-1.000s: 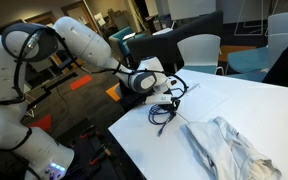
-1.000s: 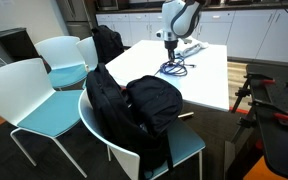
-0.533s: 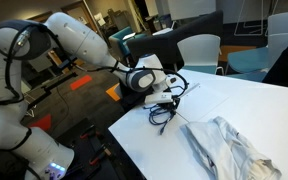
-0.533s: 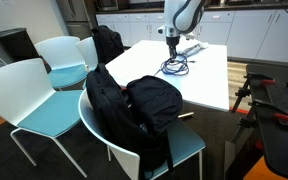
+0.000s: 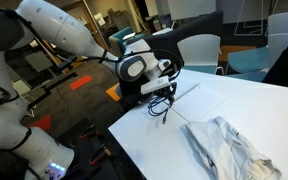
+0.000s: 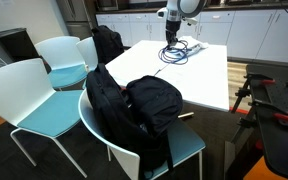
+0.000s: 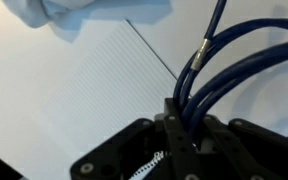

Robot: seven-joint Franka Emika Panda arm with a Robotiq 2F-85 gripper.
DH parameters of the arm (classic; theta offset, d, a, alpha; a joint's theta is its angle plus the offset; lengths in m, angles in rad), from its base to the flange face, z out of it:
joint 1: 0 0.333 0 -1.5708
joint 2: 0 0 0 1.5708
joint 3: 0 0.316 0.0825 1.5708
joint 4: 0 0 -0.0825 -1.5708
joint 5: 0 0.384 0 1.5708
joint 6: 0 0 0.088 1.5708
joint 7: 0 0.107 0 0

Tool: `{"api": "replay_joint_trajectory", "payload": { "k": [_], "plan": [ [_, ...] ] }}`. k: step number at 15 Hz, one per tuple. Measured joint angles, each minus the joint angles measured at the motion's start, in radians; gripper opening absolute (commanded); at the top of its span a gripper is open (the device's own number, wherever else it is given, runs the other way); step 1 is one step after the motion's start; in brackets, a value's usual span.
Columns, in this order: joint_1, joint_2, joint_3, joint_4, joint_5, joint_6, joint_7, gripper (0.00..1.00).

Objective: Put the bottle and cable in the bag

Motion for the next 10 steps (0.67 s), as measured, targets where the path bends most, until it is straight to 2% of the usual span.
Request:
{"api": "replay_joint_trajectory", "payload": {
  "k": [10],
  "plan": [
    [0.025, -0.156, 0.099, -0.096, 0.000, 0.165, -0.128, 0.04]
  ]
}}
